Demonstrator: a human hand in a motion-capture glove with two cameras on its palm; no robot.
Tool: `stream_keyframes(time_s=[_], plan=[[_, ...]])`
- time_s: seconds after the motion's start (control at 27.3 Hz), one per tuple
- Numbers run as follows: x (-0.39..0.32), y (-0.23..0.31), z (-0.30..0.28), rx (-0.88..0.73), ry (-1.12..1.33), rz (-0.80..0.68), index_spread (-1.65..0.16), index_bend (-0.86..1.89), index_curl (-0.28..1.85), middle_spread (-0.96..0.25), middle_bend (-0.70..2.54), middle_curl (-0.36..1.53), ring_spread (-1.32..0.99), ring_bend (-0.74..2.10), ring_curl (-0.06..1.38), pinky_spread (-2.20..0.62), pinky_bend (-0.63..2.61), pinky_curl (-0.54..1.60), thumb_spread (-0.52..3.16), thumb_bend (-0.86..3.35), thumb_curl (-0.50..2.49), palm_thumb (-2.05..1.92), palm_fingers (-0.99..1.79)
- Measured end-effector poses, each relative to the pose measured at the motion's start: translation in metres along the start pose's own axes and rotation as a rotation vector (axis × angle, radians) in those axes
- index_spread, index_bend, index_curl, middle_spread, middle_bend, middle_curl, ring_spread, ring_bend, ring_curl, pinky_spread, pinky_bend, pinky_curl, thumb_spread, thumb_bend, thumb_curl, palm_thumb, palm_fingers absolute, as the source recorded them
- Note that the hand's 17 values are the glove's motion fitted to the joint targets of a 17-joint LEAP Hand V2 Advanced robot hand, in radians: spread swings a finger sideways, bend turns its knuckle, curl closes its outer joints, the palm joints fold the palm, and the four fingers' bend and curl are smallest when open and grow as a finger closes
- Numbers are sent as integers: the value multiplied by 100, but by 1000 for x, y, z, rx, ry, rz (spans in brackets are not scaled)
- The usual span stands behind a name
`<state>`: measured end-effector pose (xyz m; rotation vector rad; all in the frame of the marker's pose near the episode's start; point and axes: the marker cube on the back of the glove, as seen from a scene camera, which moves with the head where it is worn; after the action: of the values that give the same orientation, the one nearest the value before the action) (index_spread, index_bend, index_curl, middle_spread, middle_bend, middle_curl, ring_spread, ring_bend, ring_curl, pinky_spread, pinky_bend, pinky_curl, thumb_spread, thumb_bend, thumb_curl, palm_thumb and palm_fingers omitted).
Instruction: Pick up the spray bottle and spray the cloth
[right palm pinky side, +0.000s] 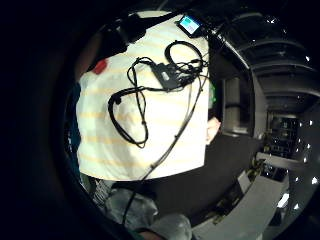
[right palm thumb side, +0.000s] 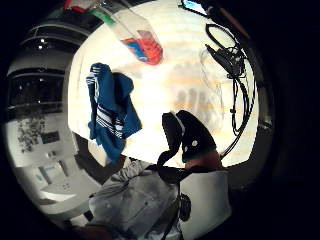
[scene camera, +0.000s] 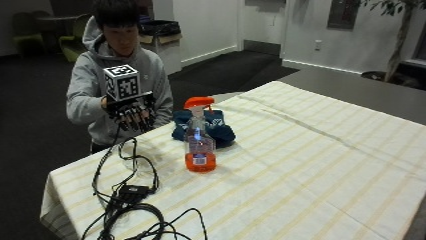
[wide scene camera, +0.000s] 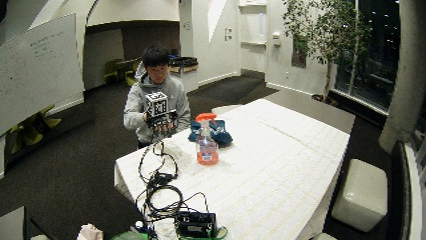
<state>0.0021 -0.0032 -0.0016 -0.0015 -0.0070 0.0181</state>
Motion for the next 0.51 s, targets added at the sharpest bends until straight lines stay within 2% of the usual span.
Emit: stream_keyframes(time_s=[0.22, 0.51], plan=[[4, -8, -5, 22, 1, 23, -25, 17, 15, -4, 33, 15, 0, 23, 12, 13, 43, 18, 67, 29, 13, 53, 54], [2, -6, -11, 41, -103, -55, -29, 12, 19, -5, 32, 22, 0, 22, 17, 16, 44, 24, 89, 24, 17, 57, 49]])
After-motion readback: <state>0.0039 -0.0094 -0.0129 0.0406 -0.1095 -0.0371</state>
